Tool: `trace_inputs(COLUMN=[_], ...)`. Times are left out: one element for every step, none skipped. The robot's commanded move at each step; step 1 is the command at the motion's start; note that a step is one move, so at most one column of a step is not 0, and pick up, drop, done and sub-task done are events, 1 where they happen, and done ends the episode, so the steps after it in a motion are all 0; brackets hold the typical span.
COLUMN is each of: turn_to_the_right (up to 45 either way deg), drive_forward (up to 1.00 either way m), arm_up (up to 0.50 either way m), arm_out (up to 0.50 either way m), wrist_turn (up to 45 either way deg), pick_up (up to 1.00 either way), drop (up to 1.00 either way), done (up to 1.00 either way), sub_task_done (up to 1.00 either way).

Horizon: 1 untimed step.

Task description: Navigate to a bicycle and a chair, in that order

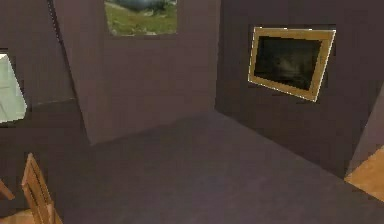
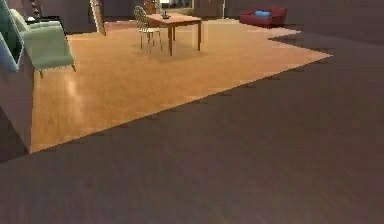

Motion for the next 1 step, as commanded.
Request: trace_inputs(turn_to_the_right=[-24.0], drive_forward=[0.0], arm_up=[0.0], arm_out=[0.0], wrist_turn=[0.0], pick_up=[0.0], drop=[0.0], done=[0.0], sub_task_done=[0.0])
